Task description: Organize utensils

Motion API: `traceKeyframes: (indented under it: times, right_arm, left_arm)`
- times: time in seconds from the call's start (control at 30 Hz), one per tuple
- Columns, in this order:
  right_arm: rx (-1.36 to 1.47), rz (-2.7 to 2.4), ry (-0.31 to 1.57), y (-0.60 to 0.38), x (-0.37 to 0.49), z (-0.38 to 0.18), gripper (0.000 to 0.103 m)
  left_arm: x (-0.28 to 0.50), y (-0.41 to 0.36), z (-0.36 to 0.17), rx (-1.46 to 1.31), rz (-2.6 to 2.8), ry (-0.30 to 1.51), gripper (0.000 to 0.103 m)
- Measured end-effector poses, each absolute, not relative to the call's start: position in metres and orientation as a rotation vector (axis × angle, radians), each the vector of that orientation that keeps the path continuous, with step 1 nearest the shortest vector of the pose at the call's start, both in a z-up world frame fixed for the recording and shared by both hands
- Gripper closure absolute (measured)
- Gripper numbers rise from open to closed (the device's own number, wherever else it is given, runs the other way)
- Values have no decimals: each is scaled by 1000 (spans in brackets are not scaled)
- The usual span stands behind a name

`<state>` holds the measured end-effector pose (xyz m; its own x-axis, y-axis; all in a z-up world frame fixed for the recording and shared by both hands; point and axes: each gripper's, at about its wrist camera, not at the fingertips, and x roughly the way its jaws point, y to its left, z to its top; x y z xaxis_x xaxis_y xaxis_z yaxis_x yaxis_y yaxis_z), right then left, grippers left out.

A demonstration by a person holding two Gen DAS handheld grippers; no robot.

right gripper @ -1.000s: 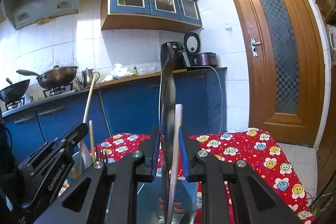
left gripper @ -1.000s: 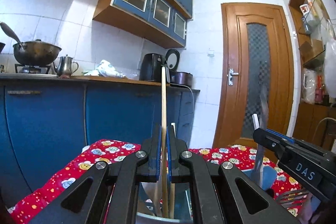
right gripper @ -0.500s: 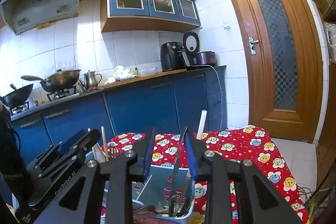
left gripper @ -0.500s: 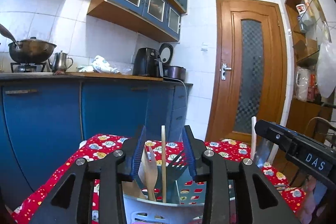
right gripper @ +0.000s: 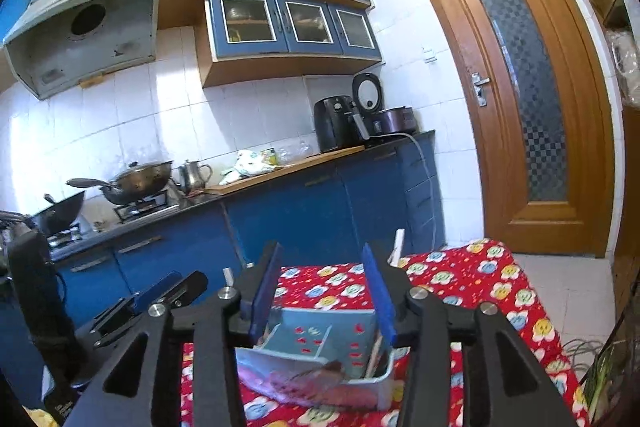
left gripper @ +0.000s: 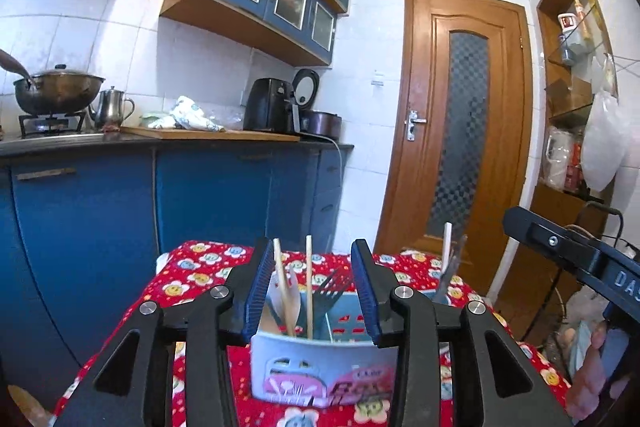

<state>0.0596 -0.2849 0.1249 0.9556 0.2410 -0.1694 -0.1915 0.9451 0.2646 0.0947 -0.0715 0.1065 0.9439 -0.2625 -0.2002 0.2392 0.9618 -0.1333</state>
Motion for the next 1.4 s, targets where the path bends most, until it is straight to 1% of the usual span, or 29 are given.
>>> traceKeyframes:
  times: [0.1,0.17,0.23,0.3,0.37,0.4,0.47,0.57,0.7,0.77,0.9,1.17,1.4]
  right_arm:
    - [246,218,216,-280,43,126,51]
    - [246,217,228,-278,32,125,48]
    - [254,222,243,-277,24,123,45]
    - [263,221,265,-276,13,118,42]
    - [263,213,276,-275,3,113,38]
    - [262,206,281,-275,-1,110,36]
    - [254,198,293,-273,-7,104,32]
    - [239,180,322,-269,-16,92,27]
    - [219,161,349,-263,-25,76,18]
    - [219,157,365,-261,-27,67,17]
    - [204,134,391,-256,-33,48,12]
    - [160,96,391,-252,-39,24,11]
    - [131,78,379,-248,-41,15,9]
  left_arm:
    - [82,-65,110,-98,-256,246,60]
    - [75,-59,111,-96,-251,272,54]
    - [68,-52,110,-105,-253,292,53]
    - [60,-46,109,-112,-254,316,49]
    - [53,-41,107,-107,-256,333,42]
    - [49,-39,105,-99,-253,342,40]
    - [42,-35,100,-84,-248,362,34]
    - [35,-30,90,-75,-238,394,29]
    - [28,-27,75,-73,-219,426,28]
    - [26,-28,68,-69,-218,443,28]
    - [27,-27,49,-66,-221,487,28]
    - [27,-29,23,-34,-166,521,28]
    - [23,-30,21,-21,-147,488,28]
